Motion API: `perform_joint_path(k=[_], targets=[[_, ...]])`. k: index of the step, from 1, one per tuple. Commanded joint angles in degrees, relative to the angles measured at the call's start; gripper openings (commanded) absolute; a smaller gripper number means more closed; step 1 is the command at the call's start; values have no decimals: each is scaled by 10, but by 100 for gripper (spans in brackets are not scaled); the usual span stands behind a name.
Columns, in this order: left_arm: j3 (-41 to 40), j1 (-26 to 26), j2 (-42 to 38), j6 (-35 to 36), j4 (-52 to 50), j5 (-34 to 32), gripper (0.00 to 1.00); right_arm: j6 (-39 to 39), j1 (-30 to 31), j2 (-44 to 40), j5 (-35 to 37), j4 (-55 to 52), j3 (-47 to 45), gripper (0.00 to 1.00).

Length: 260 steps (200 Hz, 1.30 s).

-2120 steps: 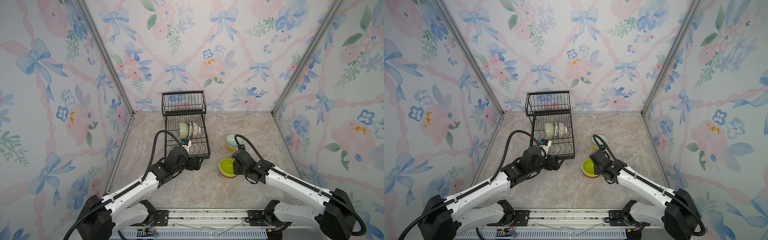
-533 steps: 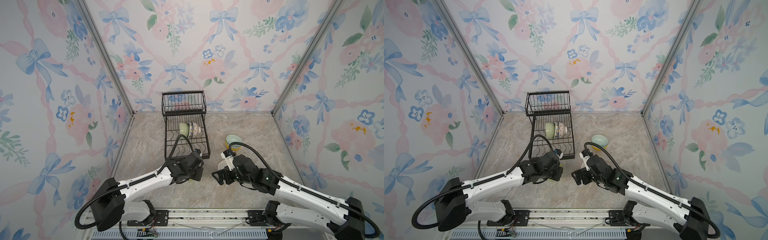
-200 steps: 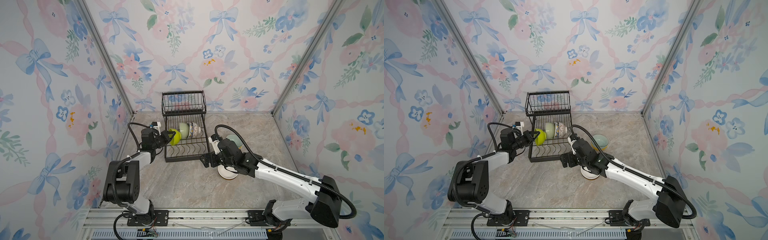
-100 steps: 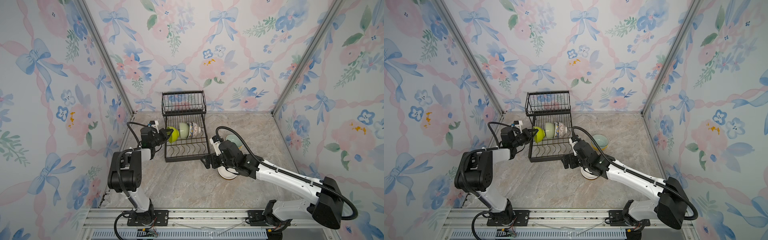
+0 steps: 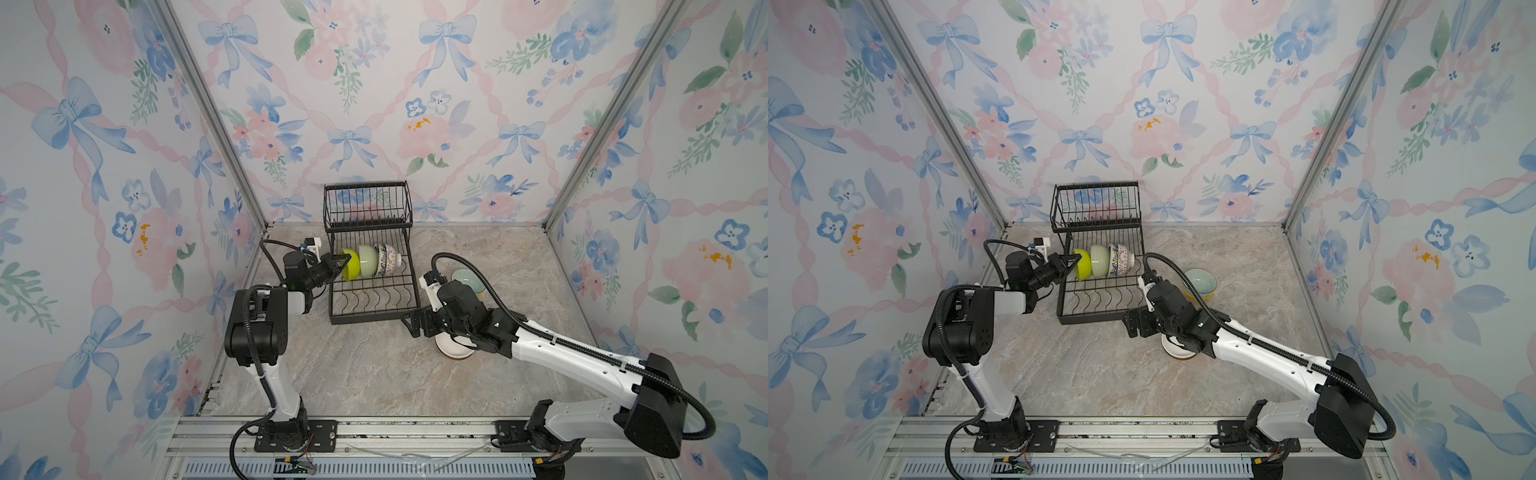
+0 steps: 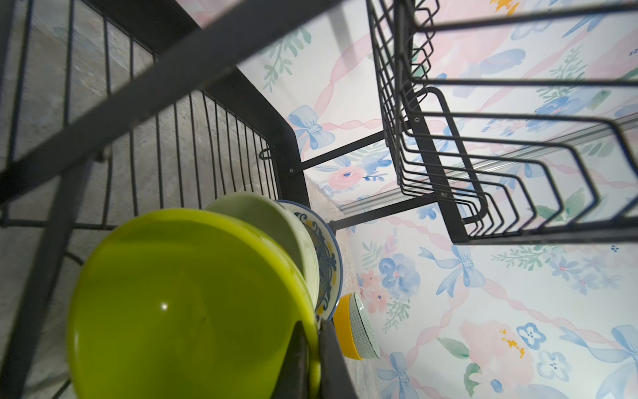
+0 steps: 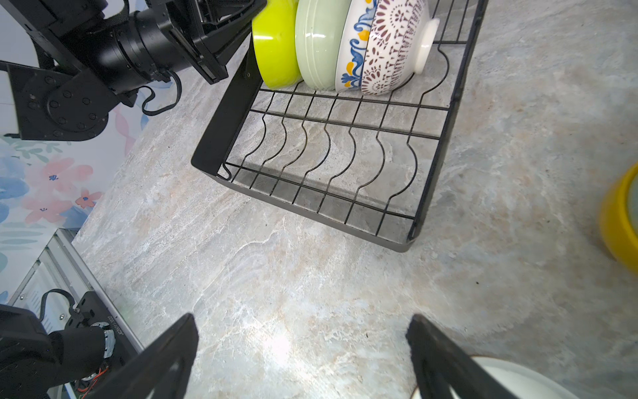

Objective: Load bowls into a dish rack
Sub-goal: Place the bowl in the dish rack.

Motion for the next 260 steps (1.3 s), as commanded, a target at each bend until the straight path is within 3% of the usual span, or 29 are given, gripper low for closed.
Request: perform_joint_path(k=[1, 140, 260], targets=[[17, -5, 17, -34, 95, 42, 0, -8, -6, 12, -1, 12, -5, 96], [49, -12, 157, -183, 350, 119, 0, -19, -2, 38, -4, 0, 23, 96], [77, -12, 224, -228, 395, 158, 0, -21, 8, 47, 1, -9, 35, 96]])
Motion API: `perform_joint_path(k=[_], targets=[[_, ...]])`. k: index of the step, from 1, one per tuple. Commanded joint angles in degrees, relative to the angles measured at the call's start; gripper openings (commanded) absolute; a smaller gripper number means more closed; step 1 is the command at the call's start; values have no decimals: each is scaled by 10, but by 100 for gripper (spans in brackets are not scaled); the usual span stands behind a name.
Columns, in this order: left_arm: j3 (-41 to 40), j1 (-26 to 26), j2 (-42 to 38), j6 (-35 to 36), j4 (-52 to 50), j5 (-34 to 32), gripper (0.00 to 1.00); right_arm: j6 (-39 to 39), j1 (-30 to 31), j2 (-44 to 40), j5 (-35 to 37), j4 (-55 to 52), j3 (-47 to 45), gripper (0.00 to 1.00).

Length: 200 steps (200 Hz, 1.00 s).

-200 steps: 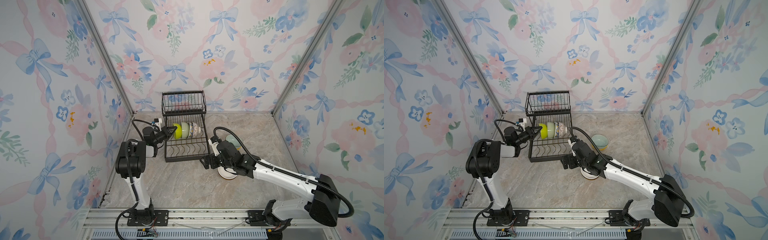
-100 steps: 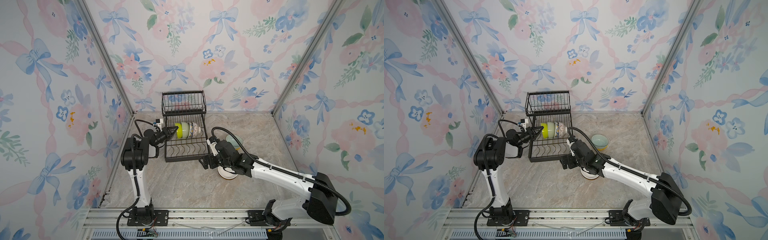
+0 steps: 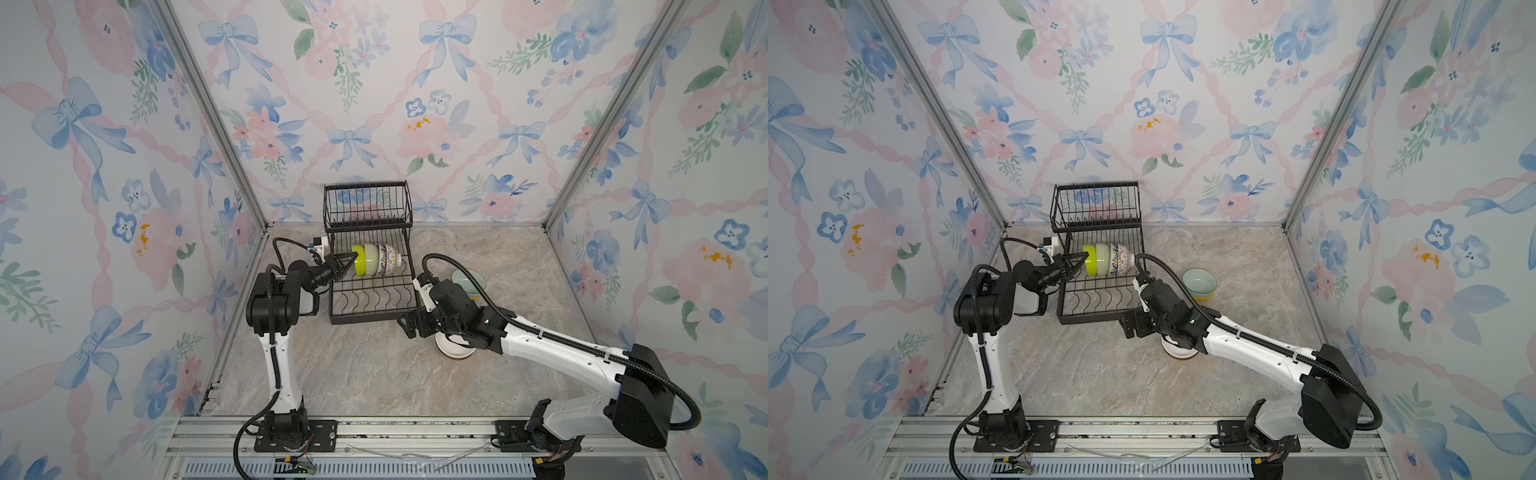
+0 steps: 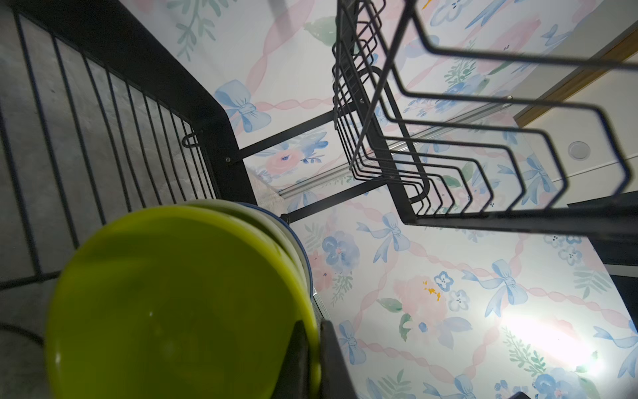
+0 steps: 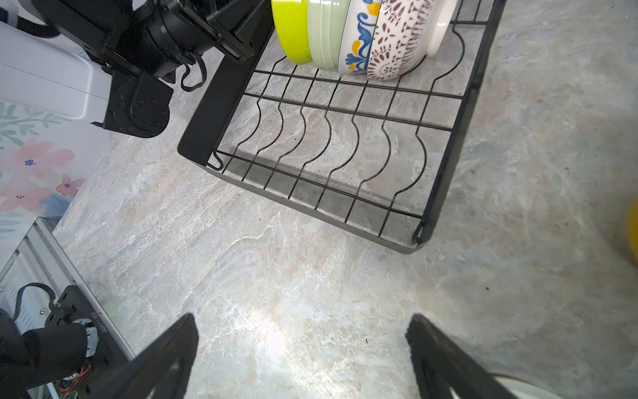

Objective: Load bowls into a dish rack
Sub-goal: Place the bowl in the dish rack.

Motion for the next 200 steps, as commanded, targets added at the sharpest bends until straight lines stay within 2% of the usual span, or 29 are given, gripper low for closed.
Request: perform_joint_path(k=[1, 154, 200], targets=[[9, -9, 28, -26, 42, 50, 0, -8, 6, 6, 8, -10, 20, 96], [12, 1, 98, -102, 113, 60, 0, -4, 13, 20, 3, 2, 21, 96], [2, 1, 106, -97, 114, 74, 0, -1, 16, 20, 5, 6, 20, 96]])
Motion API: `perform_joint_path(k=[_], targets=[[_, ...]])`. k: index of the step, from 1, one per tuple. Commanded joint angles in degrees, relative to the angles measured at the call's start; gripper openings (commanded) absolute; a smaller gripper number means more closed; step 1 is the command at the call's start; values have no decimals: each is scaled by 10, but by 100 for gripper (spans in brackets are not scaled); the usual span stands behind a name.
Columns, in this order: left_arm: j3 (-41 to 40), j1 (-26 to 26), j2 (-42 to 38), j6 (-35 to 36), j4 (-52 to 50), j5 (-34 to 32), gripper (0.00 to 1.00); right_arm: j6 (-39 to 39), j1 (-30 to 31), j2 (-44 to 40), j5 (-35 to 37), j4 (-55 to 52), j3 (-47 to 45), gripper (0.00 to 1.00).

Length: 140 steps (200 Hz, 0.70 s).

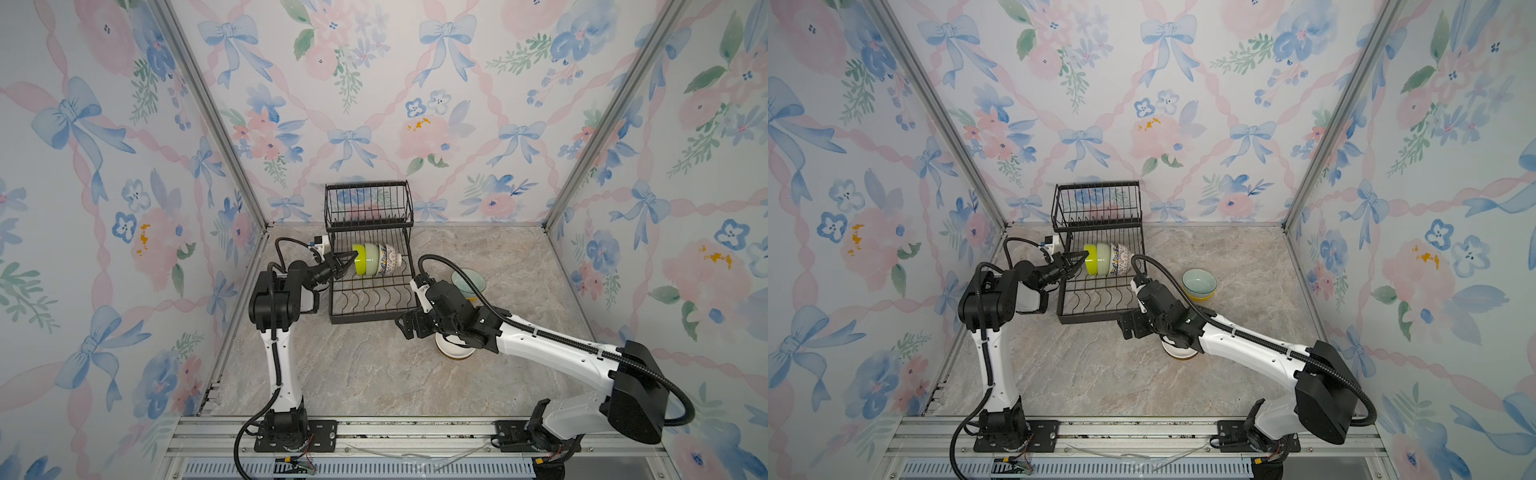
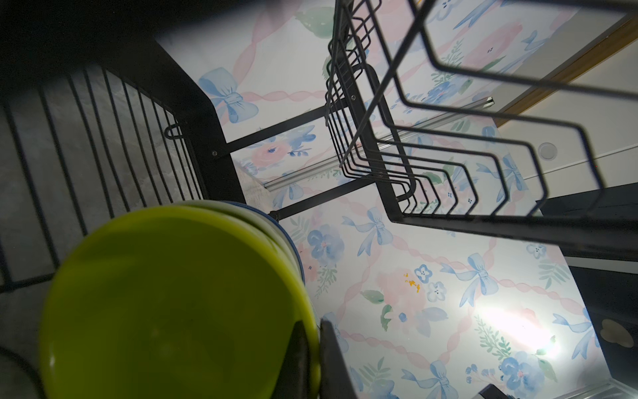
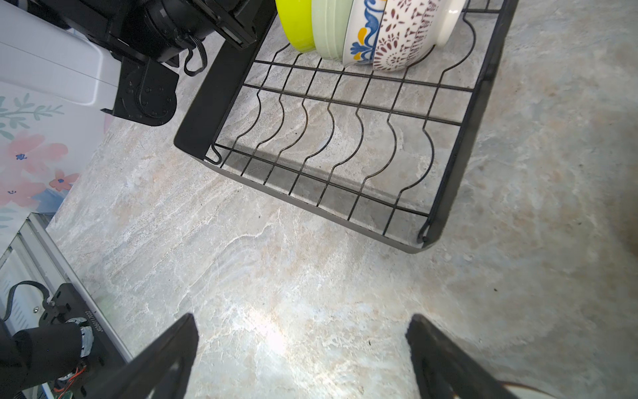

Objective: Load bowls into a dish rack
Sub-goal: Place the bowl in the dish rack.

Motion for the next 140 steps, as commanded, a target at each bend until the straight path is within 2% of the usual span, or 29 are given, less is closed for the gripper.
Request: perform_joint_path(k=[1, 105, 140], targets=[[-30, -4, 70, -36, 75, 47, 0, -1, 9, 5, 5, 5, 17, 96], [-56, 4, 91, -35, 64, 52, 0, 1, 19, 15, 4, 10, 23, 96], [-78, 12, 87, -7, 42, 44, 0, 3, 20, 17, 3, 16, 17, 96]])
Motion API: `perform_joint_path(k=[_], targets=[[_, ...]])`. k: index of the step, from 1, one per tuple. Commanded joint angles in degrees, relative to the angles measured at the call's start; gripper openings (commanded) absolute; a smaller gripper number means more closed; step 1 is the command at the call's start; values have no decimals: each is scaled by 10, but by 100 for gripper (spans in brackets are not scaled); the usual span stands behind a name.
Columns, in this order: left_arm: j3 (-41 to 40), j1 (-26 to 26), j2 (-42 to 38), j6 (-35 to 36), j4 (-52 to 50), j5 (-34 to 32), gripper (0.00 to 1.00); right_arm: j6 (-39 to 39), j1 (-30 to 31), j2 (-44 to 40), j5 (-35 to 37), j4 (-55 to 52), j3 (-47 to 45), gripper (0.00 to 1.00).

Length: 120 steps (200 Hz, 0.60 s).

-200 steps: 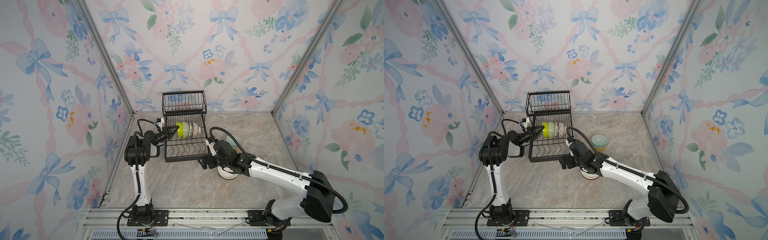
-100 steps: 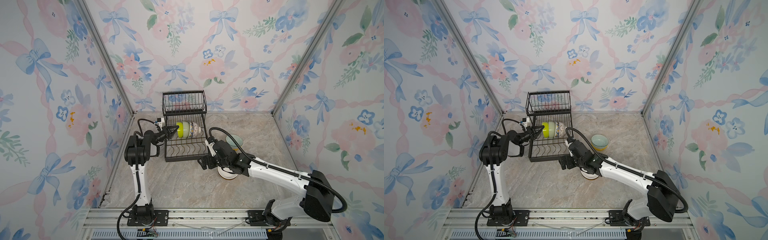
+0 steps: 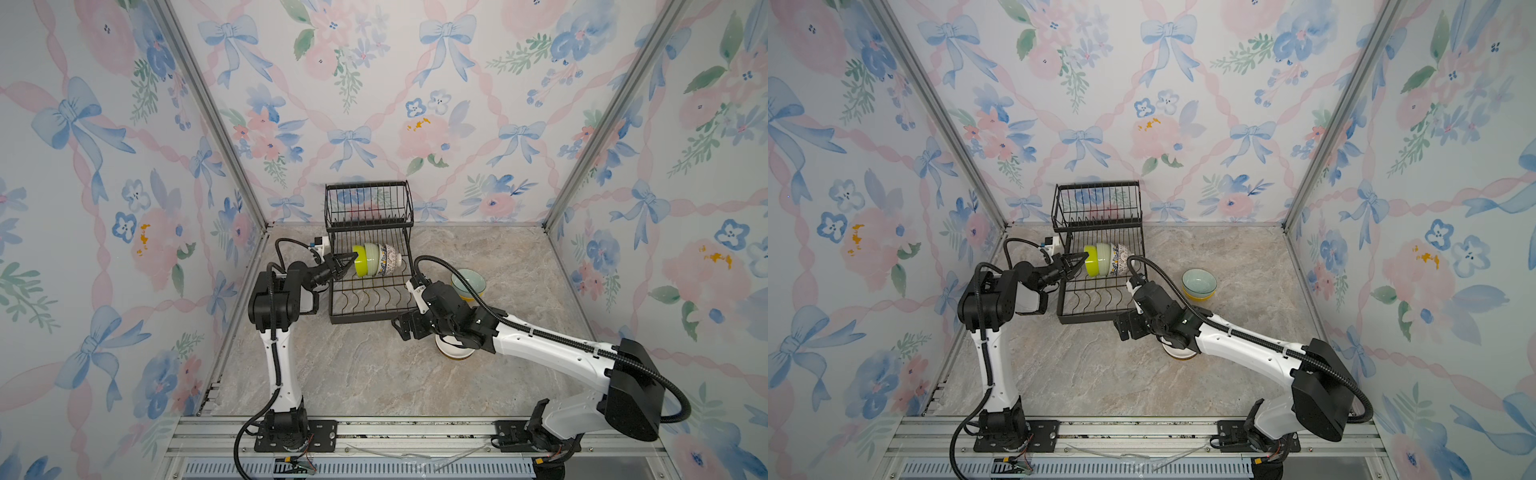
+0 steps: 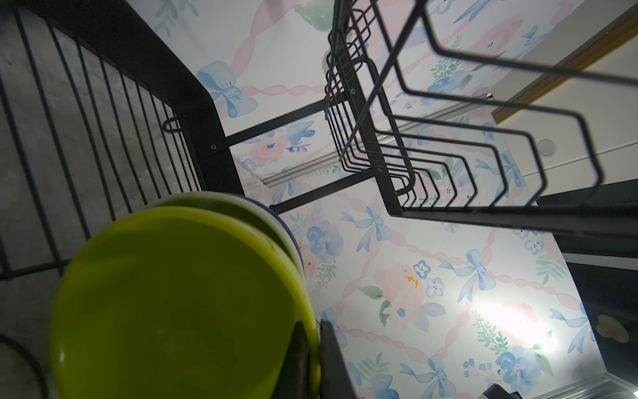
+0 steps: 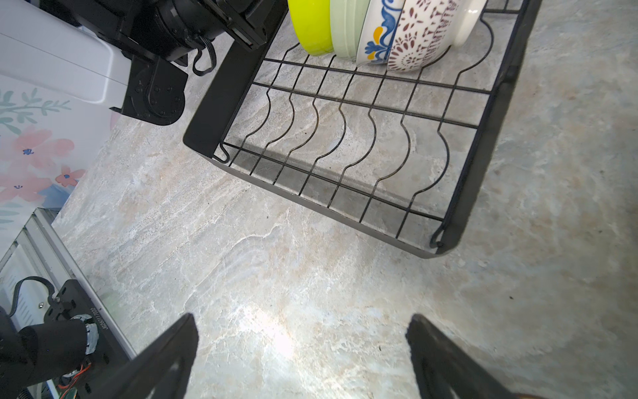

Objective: Load bowls into a dish rack
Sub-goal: Place the bowl in the dish rack.

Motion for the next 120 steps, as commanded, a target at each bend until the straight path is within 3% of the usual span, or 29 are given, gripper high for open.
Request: perform_joint_path(k=[1, 120], targets=[[-67, 8, 84, -15, 40, 36, 0, 3, 8, 6, 3, 10, 9, 96], [-106, 23, 23, 26, -37, -24, 2, 3, 10, 9, 5, 14, 9, 96]])
